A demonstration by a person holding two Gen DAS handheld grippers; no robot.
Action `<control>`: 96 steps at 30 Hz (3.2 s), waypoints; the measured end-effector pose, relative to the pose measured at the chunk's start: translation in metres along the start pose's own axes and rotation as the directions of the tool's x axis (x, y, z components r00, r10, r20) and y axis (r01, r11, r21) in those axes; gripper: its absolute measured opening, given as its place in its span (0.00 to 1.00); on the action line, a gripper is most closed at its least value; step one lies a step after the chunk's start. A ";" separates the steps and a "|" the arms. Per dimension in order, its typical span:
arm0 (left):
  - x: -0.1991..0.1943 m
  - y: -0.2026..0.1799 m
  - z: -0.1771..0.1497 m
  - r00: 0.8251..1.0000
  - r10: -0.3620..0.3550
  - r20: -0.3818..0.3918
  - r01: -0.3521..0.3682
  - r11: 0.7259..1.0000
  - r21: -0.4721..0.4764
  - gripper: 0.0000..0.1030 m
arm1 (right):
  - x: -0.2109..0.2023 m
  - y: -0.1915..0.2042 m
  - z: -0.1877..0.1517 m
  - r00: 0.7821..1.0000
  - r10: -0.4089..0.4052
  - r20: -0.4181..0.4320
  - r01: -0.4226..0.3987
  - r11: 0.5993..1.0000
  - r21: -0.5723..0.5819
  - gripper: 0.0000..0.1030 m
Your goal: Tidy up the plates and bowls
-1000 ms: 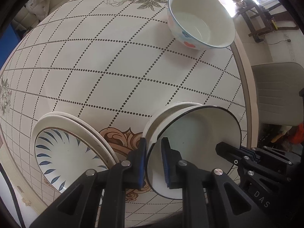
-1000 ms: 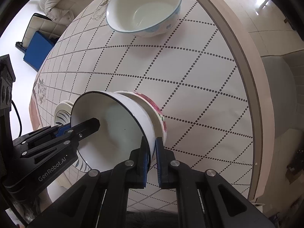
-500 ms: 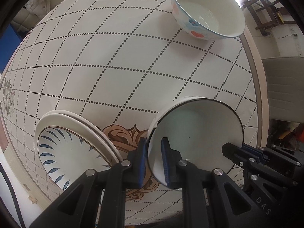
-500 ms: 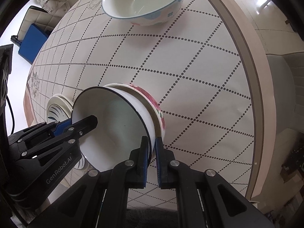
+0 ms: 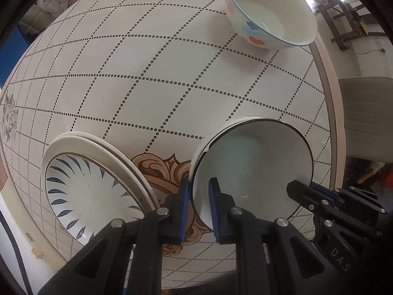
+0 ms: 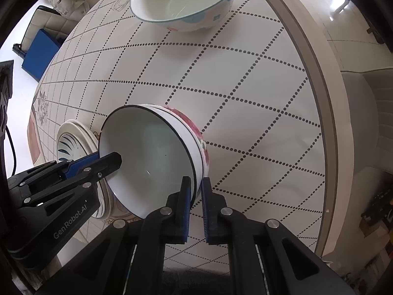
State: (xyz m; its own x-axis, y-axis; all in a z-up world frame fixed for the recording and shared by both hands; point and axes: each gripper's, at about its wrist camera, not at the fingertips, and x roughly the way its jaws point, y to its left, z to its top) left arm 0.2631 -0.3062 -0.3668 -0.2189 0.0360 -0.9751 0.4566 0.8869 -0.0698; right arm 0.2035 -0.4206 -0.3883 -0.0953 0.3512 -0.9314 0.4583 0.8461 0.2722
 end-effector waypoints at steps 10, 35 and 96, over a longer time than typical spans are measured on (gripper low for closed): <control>-0.052 0.024 -0.003 0.989 -0.089 0.120 0.104 0.987 -0.121 0.21 | -0.014 -0.009 0.004 0.997 0.072 -0.015 -0.072 0.997 -0.032 0.11; -0.038 0.001 0.173 0.971 -0.214 0.109 0.228 0.964 -0.140 0.32 | -0.073 -0.044 0.176 0.981 0.025 0.193 -0.023 1.000 -0.014 0.64; -0.033 0.016 -0.020 0.992 -0.082 0.099 0.095 0.986 -0.136 0.11 | -0.046 0.005 0.002 0.999 0.006 0.053 0.000 0.993 -0.117 0.07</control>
State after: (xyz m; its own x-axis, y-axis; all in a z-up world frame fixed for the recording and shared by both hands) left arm 0.2602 -0.2836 -0.3310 -0.1691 -0.0822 -0.9822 0.3125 0.9406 -0.1325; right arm 0.2125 -0.4335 -0.3443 -0.0457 0.3351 -0.9411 0.3521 0.8870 0.2987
